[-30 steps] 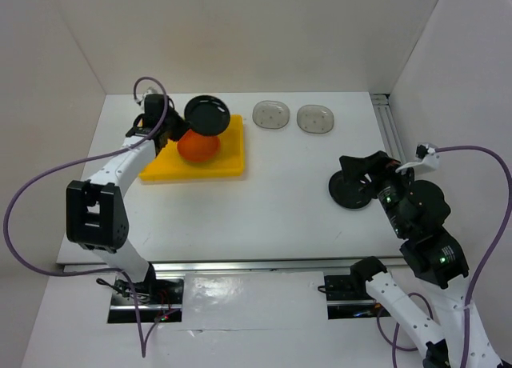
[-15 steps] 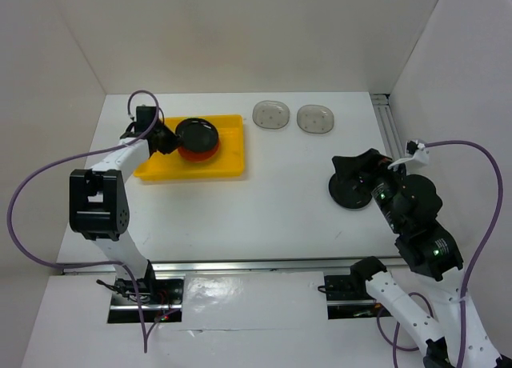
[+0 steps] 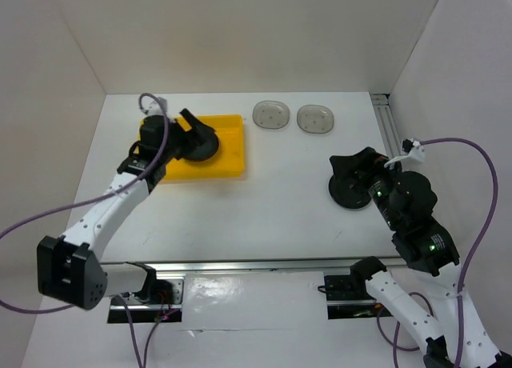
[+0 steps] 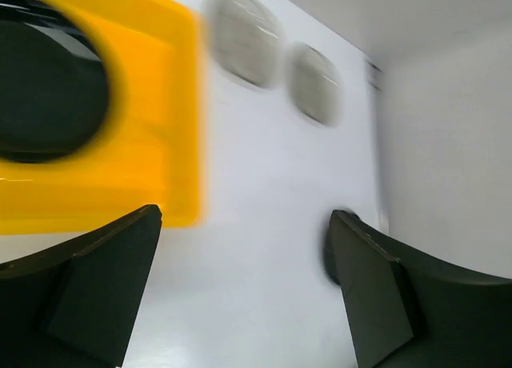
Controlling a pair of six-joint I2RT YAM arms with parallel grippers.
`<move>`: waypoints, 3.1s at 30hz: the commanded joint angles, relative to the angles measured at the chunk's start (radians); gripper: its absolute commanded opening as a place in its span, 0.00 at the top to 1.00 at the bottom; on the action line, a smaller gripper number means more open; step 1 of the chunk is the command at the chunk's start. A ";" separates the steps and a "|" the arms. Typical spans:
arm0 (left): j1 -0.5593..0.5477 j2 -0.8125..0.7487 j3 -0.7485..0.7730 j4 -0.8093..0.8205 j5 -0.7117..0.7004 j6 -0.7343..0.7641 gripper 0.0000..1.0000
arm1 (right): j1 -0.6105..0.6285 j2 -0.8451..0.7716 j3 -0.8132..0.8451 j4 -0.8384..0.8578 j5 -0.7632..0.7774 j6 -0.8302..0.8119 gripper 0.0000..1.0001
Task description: Place the plates into the plastic bin on the countertop
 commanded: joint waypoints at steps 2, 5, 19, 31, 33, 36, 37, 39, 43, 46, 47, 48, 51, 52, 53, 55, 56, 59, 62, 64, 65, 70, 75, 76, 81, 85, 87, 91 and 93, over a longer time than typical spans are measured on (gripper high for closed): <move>-0.264 0.027 -0.104 0.249 0.027 0.016 0.00 | -0.001 -0.004 0.073 0.018 0.076 -0.019 0.00; -0.429 0.153 -0.113 0.454 0.059 0.001 0.00 | -0.001 -0.014 0.159 -0.055 0.140 -0.039 0.00; -0.632 0.924 0.470 0.558 0.213 -0.024 0.00 | -0.001 -0.054 0.305 -0.209 0.185 -0.078 0.00; -0.663 1.245 0.816 0.423 0.253 -0.073 0.24 | -0.001 -0.063 0.317 -0.232 0.151 -0.068 0.00; -0.673 1.279 0.847 0.386 0.253 -0.073 0.33 | -0.010 -0.072 0.317 -0.232 0.151 -0.068 0.00; -0.674 1.299 0.869 0.374 0.253 -0.082 0.45 | -0.010 -0.072 0.317 -0.241 0.142 -0.068 0.00; -0.674 1.299 0.869 0.374 0.253 -0.093 0.48 | -0.010 -0.072 0.317 -0.241 0.142 -0.068 0.00; -0.674 1.308 0.869 0.361 0.244 -0.102 0.73 | -0.010 -0.072 0.317 -0.251 0.142 -0.068 0.00; -0.651 1.262 0.812 0.370 0.244 -0.146 1.00 | -0.010 -0.081 0.317 -0.251 0.142 -0.068 0.00; -0.614 1.125 0.719 0.370 0.215 -0.156 1.00 | -0.010 -0.081 0.307 -0.251 0.131 -0.068 0.00; -0.600 1.079 0.685 0.370 0.202 -0.166 1.00 | -0.010 -0.081 0.306 -0.251 0.131 -0.068 0.00; -0.585 1.031 0.624 0.360 0.190 -0.166 1.00 | -0.010 -0.081 0.306 -0.240 0.122 -0.059 0.00; -0.507 0.832 0.521 0.290 0.127 -0.189 1.00 | -0.010 -0.081 0.270 -0.222 0.113 -0.059 0.00; -0.482 0.781 0.499 0.272 0.115 -0.189 1.00 | -0.010 -0.081 0.270 -0.211 0.113 -0.059 0.00; -0.435 0.730 0.479 0.245 0.097 -0.174 1.00 | -0.010 -0.081 0.256 -0.211 0.113 -0.050 0.00; -0.381 0.591 0.450 0.182 0.031 -0.150 1.00 | -0.010 -0.081 0.224 -0.185 0.093 -0.050 0.00; -0.323 0.555 0.450 0.100 0.009 -0.139 1.00 | -0.019 -0.081 0.213 -0.176 0.093 -0.041 0.00; -0.183 0.478 0.487 -0.103 -0.029 -0.123 1.00 | -0.019 -0.081 0.170 -0.148 0.070 -0.032 0.00; -0.071 0.455 0.484 -0.189 0.003 -0.123 1.00 | -0.019 -0.081 0.145 -0.111 0.045 -0.019 0.00; 0.029 0.455 0.435 -0.212 0.024 -0.123 1.00 | -0.019 -0.081 0.121 -0.093 0.021 -0.019 0.00; 0.055 0.443 0.414 -0.212 0.033 -0.123 1.00 | -0.019 -0.081 0.106 -0.071 0.021 -0.019 0.00; 0.172 0.434 0.300 -0.189 0.052 -0.096 1.00 | -0.019 -0.046 0.035 0.004 -0.024 -0.028 0.00; 0.204 0.422 0.229 -0.154 0.052 -0.087 1.00 | -0.019 -0.025 -0.045 0.077 -0.068 -0.028 0.00; 0.204 0.422 0.219 -0.154 0.052 -0.087 1.00 | -0.019 -0.024 -0.057 0.078 -0.068 -0.028 0.00; 0.204 0.422 0.209 -0.136 0.043 -0.076 1.00 | -0.019 0.006 -0.126 0.136 -0.091 -0.038 0.00; 0.204 0.446 0.220 -0.136 0.034 -0.065 1.00 | -0.019 0.057 -0.219 0.257 -0.113 -0.047 0.00; 0.213 0.461 0.231 -0.136 0.034 -0.056 1.00 | -0.019 0.113 -0.249 0.323 -0.113 -0.059 0.00; 0.213 0.471 0.231 -0.127 0.024 -0.056 1.00 | -0.100 0.328 -0.248 0.534 -0.105 -0.088 0.00; 0.213 0.481 0.241 -0.127 0.015 -0.045 0.93 | -0.250 0.501 -0.227 0.602 -0.271 -0.050 0.00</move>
